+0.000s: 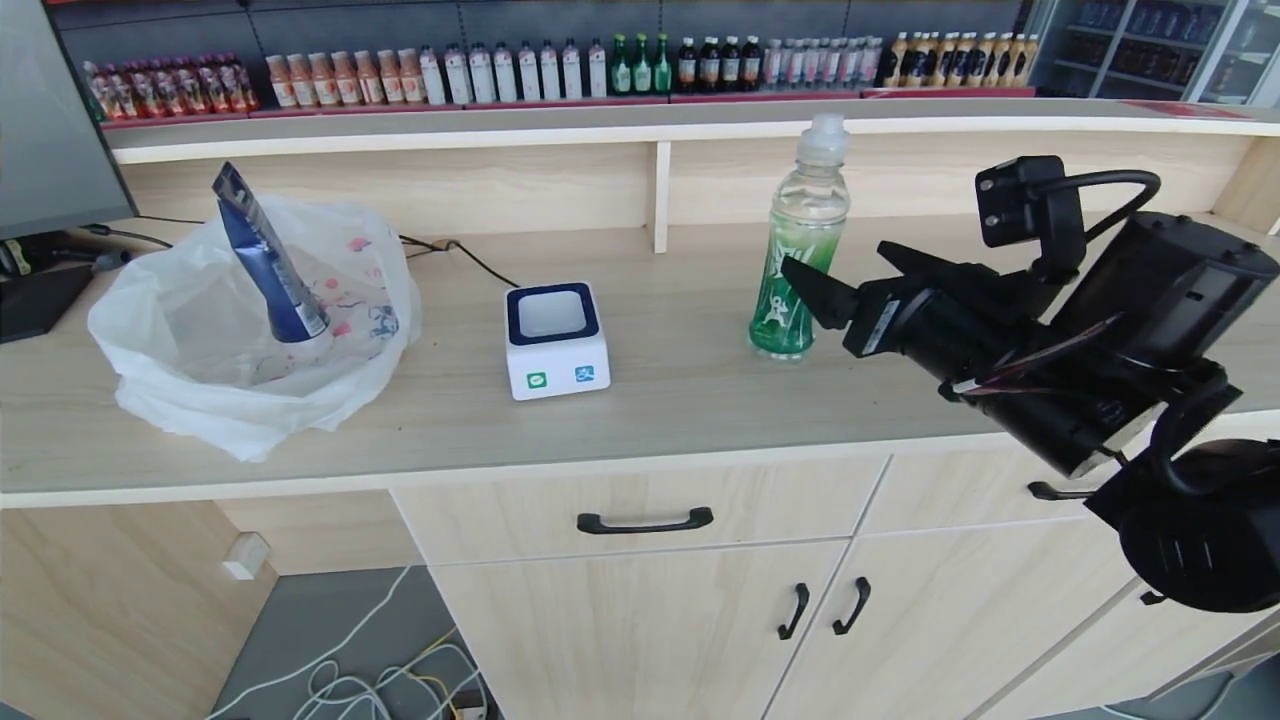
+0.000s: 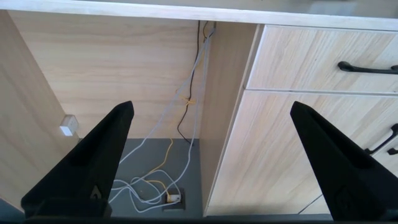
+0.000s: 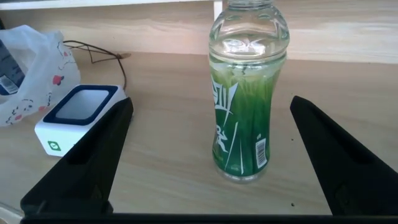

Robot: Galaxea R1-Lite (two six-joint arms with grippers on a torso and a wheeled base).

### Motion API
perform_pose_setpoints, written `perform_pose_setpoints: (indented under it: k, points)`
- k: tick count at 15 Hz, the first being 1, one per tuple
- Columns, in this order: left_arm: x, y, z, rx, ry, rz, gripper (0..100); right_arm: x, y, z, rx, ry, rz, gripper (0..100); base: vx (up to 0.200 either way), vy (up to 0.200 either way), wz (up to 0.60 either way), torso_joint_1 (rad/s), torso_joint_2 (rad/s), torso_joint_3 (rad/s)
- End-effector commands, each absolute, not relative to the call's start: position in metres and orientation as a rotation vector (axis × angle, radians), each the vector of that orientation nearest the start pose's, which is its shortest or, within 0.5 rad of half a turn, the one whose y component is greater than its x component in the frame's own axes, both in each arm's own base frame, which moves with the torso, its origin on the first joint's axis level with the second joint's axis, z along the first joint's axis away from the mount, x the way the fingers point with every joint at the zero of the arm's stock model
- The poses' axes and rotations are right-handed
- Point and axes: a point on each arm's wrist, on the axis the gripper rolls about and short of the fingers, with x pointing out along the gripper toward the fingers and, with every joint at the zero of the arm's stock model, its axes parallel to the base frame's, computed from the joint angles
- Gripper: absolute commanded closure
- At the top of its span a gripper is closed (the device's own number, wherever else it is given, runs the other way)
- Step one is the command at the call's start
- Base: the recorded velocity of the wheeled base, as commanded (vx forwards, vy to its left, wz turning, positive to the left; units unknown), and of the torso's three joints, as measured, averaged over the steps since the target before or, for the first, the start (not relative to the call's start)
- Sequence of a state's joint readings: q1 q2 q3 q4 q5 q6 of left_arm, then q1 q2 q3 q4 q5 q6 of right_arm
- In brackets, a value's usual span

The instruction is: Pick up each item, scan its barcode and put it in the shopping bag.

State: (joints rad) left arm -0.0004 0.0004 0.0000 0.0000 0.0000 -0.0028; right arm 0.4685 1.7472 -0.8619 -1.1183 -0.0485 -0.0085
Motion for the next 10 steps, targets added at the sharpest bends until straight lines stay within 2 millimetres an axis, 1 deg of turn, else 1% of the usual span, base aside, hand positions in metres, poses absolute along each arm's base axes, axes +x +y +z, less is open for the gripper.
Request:
perform_pose_setpoints:
  k: [1, 2, 3, 6, 10]
  points:
    - [-0.023, 0.0, 0.075, -0.003, 0.0, 0.0, 0, 0.308, 0.146, 0.223, 0.042, -0.217, 0.405, 0, 0.0, 0.0, 0.0, 0.0, 0.0, 0.0]
    - [-0.023, 0.0, 0.075, -0.003, 0.0, 0.0, 0, 0.318, 0.149, 0.221, 0.039, -0.218, 0.422, 0, 0.0, 0.0, 0.0, 0.0, 0.0, 0.0]
    - [-0.023, 0.0, 0.075, -0.003, 0.0, 0.0, 0, 0.321, 0.151, 0.218, 0.04, -0.213, 0.425, 0, 0.0, 0.0, 0.0, 0.0, 0.0, 0.0]
    - [-0.023, 0.0, 0.075, -0.003, 0.0, 0.0, 0, 0.323, 0.152, 0.214, 0.037, -0.201, 0.419, 0, 0.0, 0.0, 0.0, 0.0, 0.0, 0.0]
    - [-0.023, 0.0, 0.075, -0.003, 0.0, 0.0, 0, 0.332, 0.147, 0.209, 0.038, -0.189, 0.403, 0, 0.0, 0.0, 0.0, 0.0, 0.0, 0.0]
